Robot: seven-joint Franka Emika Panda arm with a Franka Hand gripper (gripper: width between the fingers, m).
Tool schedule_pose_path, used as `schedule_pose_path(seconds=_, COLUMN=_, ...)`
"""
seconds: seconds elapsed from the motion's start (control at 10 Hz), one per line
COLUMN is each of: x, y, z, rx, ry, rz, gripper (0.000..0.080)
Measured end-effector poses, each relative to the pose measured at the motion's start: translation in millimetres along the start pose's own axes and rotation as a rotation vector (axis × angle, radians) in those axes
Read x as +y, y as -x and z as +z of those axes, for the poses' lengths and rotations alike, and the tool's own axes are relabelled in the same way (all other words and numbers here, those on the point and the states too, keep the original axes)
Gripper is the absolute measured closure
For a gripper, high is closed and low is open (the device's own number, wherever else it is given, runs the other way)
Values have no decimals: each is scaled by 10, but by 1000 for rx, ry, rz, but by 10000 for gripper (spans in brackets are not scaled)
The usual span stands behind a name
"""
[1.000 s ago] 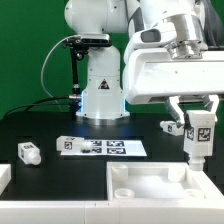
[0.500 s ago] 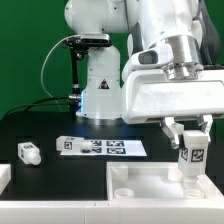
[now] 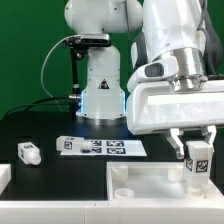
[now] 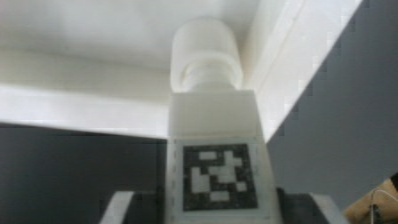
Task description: Assemble one leg
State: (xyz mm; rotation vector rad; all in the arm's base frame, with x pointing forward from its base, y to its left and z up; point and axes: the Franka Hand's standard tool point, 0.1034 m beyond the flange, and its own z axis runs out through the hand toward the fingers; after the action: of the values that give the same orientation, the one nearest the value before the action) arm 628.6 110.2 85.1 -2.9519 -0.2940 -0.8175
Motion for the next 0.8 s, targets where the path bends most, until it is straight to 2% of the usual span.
schedule_pose_path(seconds=0.2, x=7, y=35, z=40, rx=3, ry=1, rz=1, gripper=515)
schedule_pose_path(seconds=0.4, x=-4, y=-1, z=61, rx=57, ry=8, rz=5, gripper=515)
schedule_pose_path(seconds=0.7, x=-2, y=7, z=66, rx=53, ry=10, rz=12, gripper=510)
schedule_pose_path(seconds=0.8, x=-11, y=13, z=66, rx=19, ry=3, rz=12, gripper=292)
